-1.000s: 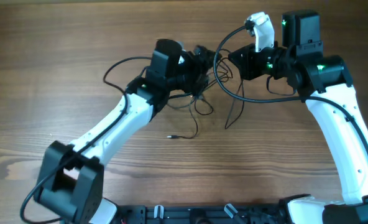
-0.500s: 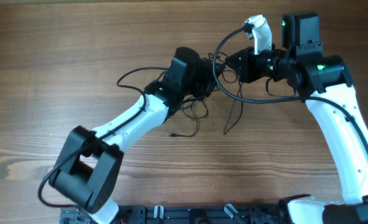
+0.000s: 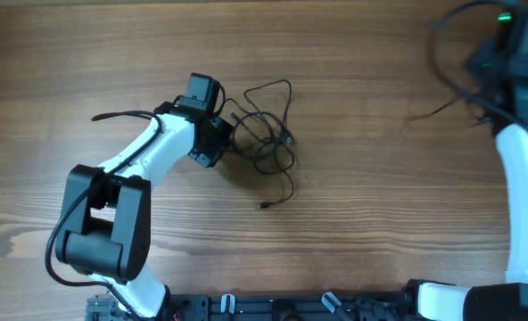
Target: Untangle cables
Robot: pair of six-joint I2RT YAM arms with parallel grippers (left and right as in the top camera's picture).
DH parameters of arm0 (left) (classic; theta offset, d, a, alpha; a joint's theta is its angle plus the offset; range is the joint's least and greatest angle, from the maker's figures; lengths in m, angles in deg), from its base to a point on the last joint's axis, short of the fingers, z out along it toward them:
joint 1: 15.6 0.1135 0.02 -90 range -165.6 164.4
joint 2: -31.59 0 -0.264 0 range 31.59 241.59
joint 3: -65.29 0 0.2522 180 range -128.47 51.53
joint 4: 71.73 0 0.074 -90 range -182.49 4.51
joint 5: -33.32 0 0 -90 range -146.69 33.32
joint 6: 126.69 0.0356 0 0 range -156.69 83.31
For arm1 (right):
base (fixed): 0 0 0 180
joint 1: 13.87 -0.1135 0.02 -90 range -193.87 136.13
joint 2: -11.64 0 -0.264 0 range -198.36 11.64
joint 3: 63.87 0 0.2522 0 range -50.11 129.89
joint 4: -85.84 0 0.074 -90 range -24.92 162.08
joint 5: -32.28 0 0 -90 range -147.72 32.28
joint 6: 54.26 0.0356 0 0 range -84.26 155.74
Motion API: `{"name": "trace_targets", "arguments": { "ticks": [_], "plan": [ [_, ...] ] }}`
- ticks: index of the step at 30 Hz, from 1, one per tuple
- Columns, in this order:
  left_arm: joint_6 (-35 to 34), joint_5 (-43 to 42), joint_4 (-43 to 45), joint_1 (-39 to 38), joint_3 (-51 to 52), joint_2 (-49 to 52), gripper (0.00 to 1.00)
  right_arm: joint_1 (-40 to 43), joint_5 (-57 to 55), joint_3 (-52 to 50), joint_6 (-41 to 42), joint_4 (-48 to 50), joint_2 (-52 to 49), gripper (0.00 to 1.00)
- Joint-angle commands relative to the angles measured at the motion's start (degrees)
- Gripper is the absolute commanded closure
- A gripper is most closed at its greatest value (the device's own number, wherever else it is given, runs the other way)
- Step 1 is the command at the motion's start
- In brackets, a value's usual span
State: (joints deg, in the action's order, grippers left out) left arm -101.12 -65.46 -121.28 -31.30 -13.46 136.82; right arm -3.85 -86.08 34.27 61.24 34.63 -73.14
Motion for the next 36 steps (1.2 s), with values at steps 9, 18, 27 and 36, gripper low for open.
{"name": "trace_targets", "arguments": {
  "ticks": [9,18,27,36],
  "plan": [
    [1.4,1.0,0.8,-1.0,0.2,0.5,0.96,22.9,-1.3,1.3,-1.5,5.8,-18.7,0.95],
    [1.4,1.0,0.9,-1.0,0.2,0.5,0.96,29.1,-9.3,1.3,-19.8,17.9,-31.4,0.95],
    [1.0,0.9,1.5,-1.0,0.2,0.5,0.86,22.2,13.5,1.3,-21.0,31.1,-21.4,0.00],
    [1.1,1.2,3.8,-3.7,0.2,0.5,0.86,4.8,45.3,0.5,-20.8,12.9,-16.0,0.00]
  ]
}}
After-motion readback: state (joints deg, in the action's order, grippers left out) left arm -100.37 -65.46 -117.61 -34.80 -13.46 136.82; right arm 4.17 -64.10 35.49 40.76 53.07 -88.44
